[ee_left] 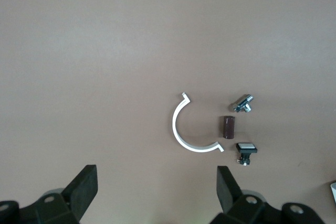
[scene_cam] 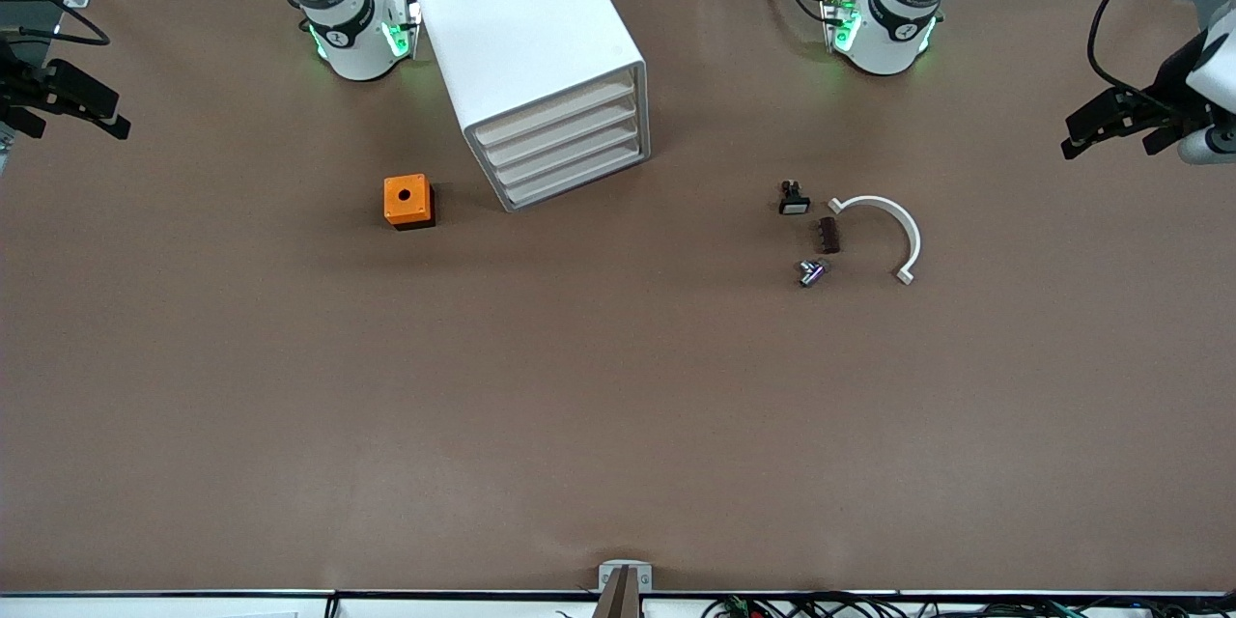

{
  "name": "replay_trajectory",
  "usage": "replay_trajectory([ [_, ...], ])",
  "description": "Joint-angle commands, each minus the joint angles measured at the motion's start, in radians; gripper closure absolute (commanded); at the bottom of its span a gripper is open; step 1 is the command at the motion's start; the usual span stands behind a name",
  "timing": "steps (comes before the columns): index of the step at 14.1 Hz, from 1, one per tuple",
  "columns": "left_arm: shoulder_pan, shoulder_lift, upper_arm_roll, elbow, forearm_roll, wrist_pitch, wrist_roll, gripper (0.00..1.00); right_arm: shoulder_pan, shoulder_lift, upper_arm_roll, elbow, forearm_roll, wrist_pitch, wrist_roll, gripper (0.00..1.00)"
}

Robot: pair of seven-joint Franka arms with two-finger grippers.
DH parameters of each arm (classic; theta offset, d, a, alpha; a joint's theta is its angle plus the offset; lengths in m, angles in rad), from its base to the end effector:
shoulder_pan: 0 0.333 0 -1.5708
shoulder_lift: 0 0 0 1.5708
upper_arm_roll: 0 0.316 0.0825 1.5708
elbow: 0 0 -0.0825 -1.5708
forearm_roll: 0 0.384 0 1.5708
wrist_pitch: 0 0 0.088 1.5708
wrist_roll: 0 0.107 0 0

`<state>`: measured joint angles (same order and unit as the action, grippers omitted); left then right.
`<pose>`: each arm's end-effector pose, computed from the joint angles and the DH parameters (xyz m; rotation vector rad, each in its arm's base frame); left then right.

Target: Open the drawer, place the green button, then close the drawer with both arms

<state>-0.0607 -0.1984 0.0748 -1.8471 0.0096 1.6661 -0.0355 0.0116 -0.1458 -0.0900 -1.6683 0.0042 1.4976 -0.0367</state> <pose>0.4977 0.0113 0.6057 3.1352 0.0744 0.0264 0.4990 -0.0424 0.6491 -3.1220 0.0630 0.0382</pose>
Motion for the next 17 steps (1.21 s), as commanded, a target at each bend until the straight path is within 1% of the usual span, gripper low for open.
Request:
replay_trajectory([
  [1, -0.007, -0.009, -0.030, 0.046, 0.023, -0.040, -0.029, 0.00, -0.015, -0.017, 0.003, -0.011, -0.010, 0.012, 0.000, 0.00],
  [4, -0.004, -0.004, -0.035, 0.089, 0.018, -0.085, -0.024, 0.00, -0.021, -0.017, 0.006, -0.011, -0.009, 0.012, 0.000, 0.00],
  [9, -0.001, -0.006, -0.033, 0.097, 0.010, -0.086, -0.023, 0.00, -0.016, -0.017, 0.007, -0.011, -0.006, 0.012, 0.000, 0.00],
  [11, 0.001, 0.000, -0.032, 0.111, -0.005, -0.109, -0.021, 0.00, -0.013, -0.017, 0.004, -0.010, -0.006, 0.012, 0.000, 0.00],
  [17, 0.001, 0.007, -0.032, 0.111, -0.005, -0.118, -0.018, 0.00, -0.015, -0.017, 0.003, -0.011, 0.007, 0.015, 0.001, 0.00],
])
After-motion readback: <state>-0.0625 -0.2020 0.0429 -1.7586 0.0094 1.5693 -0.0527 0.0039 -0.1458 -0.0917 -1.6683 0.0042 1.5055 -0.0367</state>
